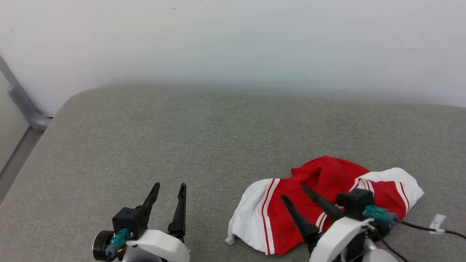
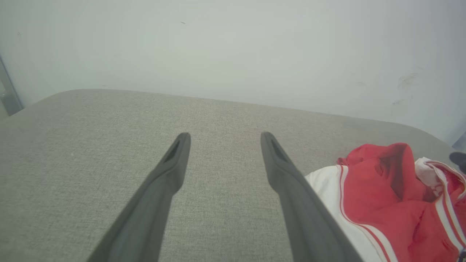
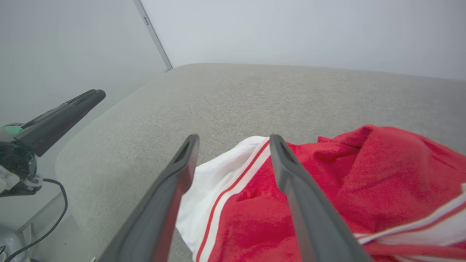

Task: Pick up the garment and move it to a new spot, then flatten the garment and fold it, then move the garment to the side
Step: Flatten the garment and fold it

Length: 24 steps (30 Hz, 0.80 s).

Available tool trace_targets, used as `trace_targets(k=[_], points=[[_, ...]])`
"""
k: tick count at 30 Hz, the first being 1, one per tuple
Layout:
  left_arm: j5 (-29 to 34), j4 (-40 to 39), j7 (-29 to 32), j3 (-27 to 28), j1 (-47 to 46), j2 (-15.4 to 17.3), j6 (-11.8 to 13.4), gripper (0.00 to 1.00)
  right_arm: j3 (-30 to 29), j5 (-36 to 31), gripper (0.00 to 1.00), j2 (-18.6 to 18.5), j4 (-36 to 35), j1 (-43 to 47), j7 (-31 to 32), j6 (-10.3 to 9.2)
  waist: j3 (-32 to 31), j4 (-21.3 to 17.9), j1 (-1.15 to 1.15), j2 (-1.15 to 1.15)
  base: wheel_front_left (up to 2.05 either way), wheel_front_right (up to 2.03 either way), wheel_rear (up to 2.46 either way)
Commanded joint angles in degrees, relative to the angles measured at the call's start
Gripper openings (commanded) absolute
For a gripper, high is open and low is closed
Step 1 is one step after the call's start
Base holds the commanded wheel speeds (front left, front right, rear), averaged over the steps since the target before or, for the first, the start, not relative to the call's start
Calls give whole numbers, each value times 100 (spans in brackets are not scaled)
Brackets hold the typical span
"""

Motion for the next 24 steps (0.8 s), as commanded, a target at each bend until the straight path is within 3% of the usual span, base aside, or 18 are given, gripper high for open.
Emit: trace_targets(k=[1, 6, 14, 24], points=[[-10, -34, -13, 15, 76, 41, 31, 100, -385, -208, 100, 6, -214, 200, -99, -2, -35, -80, 1, 0, 0, 0, 0], [-21, -74, 14, 20, 111, 86, 66, 100, -1636, -867, 100, 248, -772, 588, -193, -2, -59, -235, 1, 0, 0, 0, 0], [-45, -151, 102, -12, 57, 171, 116, 100, -3126, -1616, 100, 494, -1583, 1098, -14, -2, -88, -434, 1, 0, 0, 0, 0], [-30, -163, 416, -117, 29, 241, 141, 100, -3272, -1786, 100, 606, -2169, 1636, 247, -2, -77, -509, 1, 0, 0, 0, 0]])
